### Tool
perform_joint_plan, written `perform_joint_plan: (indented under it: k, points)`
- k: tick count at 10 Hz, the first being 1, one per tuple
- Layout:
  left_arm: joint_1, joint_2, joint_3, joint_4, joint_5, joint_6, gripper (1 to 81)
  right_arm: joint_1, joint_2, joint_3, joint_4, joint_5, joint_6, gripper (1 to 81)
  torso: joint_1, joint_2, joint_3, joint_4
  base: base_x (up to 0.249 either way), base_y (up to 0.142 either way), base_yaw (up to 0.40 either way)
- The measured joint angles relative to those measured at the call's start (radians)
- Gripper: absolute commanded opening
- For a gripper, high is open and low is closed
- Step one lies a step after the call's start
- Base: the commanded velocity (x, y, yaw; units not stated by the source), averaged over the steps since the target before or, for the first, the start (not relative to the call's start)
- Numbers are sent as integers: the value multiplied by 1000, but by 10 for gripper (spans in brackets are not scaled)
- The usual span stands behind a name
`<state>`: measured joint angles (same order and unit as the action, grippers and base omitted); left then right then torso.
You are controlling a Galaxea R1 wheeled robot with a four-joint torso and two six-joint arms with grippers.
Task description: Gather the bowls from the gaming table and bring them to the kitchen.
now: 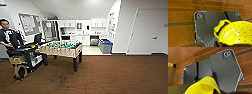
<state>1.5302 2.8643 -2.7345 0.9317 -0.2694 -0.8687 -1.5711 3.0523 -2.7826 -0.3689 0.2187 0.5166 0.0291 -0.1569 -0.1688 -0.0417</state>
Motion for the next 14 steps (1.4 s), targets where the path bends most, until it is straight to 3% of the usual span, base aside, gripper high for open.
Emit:
perform_joint_plan:
  k: [3, 14]
  points:
    - [0, -4, 0, 0, 0, 0, 10, 0, 0, 0, 0, 0, 0, 10, 0, 0, 0, 0, 22, 0, 0]
    - [2, -3, 0, 0, -1, 0, 10, 0, 1, 1, 1, 0, -3, 10, -2, -1, 0, 0, 125, 0, 0]
